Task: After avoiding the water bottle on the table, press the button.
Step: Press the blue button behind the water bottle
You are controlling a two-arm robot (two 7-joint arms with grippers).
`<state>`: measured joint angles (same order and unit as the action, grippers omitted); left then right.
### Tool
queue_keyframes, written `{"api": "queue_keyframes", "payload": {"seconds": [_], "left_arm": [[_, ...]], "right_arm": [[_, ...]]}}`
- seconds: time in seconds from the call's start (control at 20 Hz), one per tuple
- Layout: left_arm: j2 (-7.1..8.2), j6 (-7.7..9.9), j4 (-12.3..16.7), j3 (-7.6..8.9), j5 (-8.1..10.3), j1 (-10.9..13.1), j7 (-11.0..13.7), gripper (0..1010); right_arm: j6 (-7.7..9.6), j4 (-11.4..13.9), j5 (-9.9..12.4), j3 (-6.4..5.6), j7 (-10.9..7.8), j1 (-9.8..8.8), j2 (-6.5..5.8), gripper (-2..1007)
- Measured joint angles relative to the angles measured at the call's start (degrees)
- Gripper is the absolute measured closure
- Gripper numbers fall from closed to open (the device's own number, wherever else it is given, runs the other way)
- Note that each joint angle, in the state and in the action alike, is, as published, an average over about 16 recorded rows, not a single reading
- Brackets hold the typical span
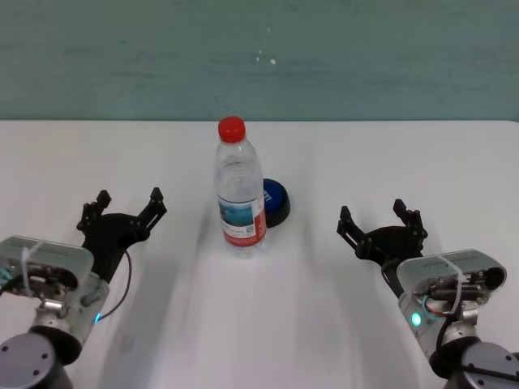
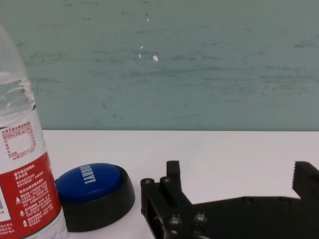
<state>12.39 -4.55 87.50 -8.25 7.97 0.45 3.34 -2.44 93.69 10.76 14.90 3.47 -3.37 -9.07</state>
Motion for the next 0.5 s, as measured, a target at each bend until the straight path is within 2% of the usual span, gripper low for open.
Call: {"api": "queue_keyframes", "payload": {"seconds": [0.5], "left_arm": [[0.0,0.73,1.9,1.56,0.83,1.7,3.0,0]], "right_arm": [[0.0,0.0,0.0,0.0,0.0,0.0,0.0,1]]}}
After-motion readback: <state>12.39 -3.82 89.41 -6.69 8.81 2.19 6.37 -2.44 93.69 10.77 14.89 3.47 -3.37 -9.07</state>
